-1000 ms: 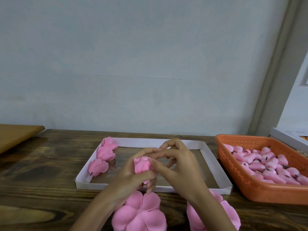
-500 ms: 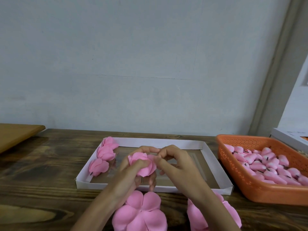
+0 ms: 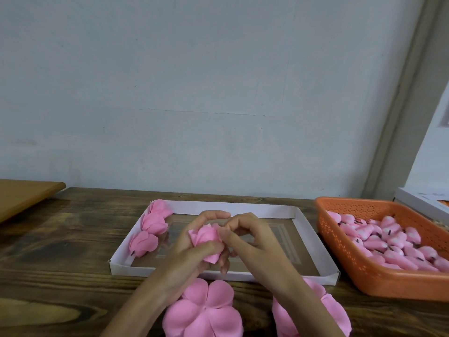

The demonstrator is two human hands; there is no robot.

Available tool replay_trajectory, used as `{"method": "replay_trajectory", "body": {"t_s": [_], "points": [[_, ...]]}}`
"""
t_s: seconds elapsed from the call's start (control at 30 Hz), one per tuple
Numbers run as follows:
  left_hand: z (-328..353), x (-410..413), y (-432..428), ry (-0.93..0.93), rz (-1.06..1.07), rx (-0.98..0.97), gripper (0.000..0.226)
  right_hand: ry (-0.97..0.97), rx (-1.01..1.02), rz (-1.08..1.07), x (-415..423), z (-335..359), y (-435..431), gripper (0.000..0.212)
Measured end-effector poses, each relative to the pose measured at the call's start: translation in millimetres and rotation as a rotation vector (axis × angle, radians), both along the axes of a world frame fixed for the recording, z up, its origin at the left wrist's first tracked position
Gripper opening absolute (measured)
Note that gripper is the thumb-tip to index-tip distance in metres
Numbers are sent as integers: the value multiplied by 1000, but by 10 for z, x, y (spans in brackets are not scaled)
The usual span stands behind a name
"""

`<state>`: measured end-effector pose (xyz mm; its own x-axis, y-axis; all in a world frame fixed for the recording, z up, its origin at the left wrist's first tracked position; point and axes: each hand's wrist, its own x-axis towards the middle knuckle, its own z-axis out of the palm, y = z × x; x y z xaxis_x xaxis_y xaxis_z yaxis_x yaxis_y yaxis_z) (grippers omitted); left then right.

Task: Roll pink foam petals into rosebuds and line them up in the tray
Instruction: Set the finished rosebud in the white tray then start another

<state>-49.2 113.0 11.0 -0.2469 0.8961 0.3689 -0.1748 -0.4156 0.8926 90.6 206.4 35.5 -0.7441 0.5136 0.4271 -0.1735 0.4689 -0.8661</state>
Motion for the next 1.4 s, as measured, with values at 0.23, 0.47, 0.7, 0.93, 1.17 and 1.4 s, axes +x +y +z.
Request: {"method": "replay_trajectory", "body": {"t_s": [0.23, 0.47, 0.7, 0.93, 1.17, 1.4], "points": [[-75, -9, 58, 143, 181, 13, 56, 33, 1, 5, -11, -20, -60, 9], [-98, -38, 87, 249, 430, 54, 60, 69, 101, -59, -26, -13, -67, 13], [-148, -94, 102, 384, 494, 63, 70, 115, 343, -71, -23, -1, -60, 26], [-41, 0, 128, -8, 266, 25, 73, 44, 592, -150, -62, -70, -76, 28], [-92, -14, 145, 232, 444, 71, 59, 124, 611, -210, -88, -68, -96, 16], [-65, -29, 127, 331, 520, 63, 49, 196, 491, -183, -76, -76, -54, 19]]}}
